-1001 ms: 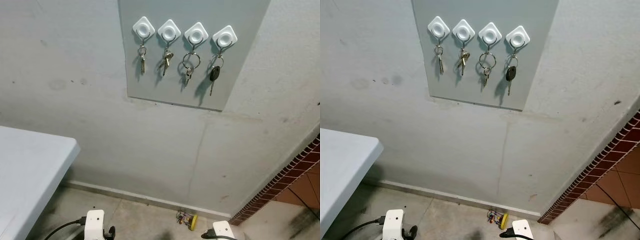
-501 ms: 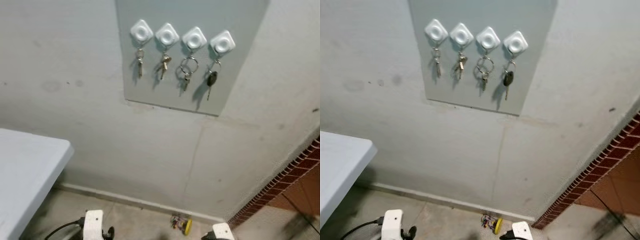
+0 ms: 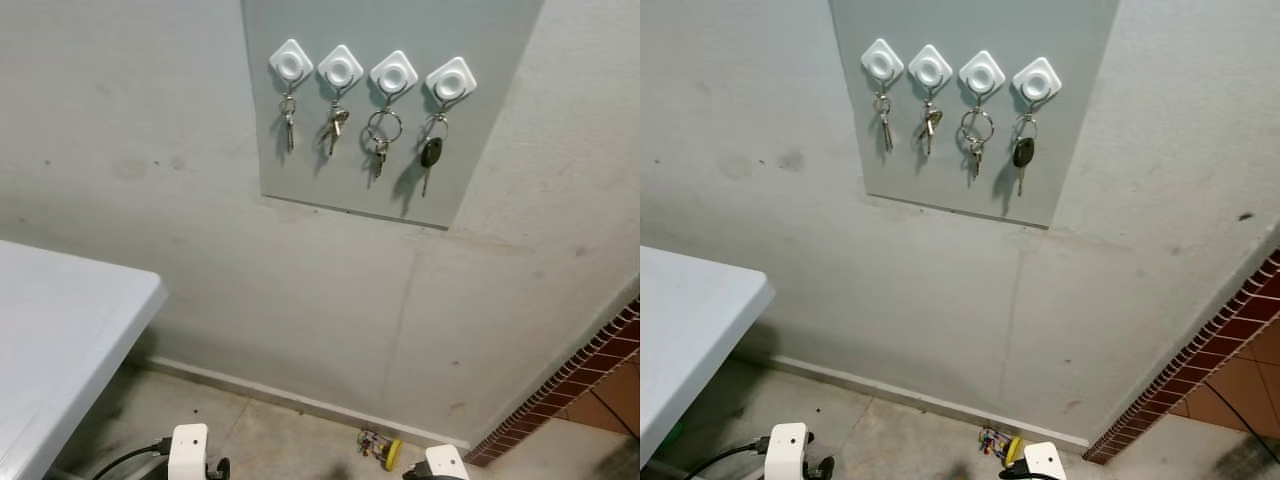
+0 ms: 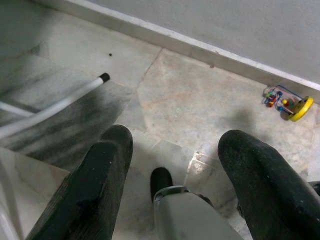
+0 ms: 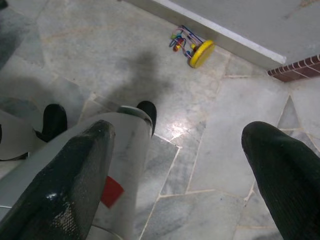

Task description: Hang keys on a hook

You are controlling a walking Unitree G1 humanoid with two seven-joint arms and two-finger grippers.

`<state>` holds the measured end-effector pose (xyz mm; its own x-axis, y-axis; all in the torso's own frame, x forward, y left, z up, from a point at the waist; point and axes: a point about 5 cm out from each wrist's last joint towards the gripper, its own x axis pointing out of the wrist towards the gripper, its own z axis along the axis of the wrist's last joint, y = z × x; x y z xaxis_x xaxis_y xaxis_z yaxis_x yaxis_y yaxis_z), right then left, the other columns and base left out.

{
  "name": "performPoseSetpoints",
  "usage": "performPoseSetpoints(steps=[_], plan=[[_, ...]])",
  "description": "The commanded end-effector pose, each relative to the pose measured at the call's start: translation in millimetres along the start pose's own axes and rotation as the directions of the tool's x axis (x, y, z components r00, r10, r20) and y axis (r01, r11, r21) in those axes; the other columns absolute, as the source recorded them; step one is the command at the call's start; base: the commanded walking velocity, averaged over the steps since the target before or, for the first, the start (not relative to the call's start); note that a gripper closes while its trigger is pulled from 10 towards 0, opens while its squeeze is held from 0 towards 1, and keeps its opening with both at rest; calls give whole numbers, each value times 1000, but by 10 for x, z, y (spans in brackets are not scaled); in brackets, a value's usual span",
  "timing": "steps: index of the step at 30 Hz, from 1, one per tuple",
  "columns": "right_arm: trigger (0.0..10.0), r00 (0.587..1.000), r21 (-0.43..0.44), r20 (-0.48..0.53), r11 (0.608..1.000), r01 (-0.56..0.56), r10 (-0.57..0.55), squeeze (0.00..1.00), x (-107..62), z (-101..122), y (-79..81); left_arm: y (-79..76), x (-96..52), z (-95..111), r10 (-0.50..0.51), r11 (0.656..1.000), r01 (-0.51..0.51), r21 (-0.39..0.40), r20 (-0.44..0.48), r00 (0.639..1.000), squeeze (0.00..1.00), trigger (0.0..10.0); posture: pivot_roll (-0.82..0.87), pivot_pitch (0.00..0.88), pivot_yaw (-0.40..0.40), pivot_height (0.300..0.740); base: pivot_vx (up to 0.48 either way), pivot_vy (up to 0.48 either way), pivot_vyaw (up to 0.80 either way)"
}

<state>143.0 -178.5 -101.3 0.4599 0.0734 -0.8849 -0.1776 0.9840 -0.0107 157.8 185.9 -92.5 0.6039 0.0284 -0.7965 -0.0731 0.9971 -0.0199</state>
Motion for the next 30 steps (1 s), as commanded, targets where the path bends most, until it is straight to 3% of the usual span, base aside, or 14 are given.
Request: performPoseSetpoints(steps=[1, 14, 30], plan=[[10000, 1000, -1, 4, 1000, 7, -7, 0, -3, 1, -16, 5, 0, -1, -8, 1000, 8, 11, -6, 1000, 0, 10000, -104, 0, 6, 740, 0, -304, 0], [10000, 1000, -4, -9, 1000, 21, -21, 0, -11, -30, -46, 6, 0, -10, -8, 1000, 8, 12, -13, 1000, 0, 10000, -105, 0, 6, 740, 0, -309, 0], [10000, 1000, -3, -16, 1000, 22, -22, 0, -16, -59, -49, 11, -2, -13, -8, 1000, 8, 16, -15, 1000, 0, 10000, -108, 0, 10, 740, 0, -304, -522]])
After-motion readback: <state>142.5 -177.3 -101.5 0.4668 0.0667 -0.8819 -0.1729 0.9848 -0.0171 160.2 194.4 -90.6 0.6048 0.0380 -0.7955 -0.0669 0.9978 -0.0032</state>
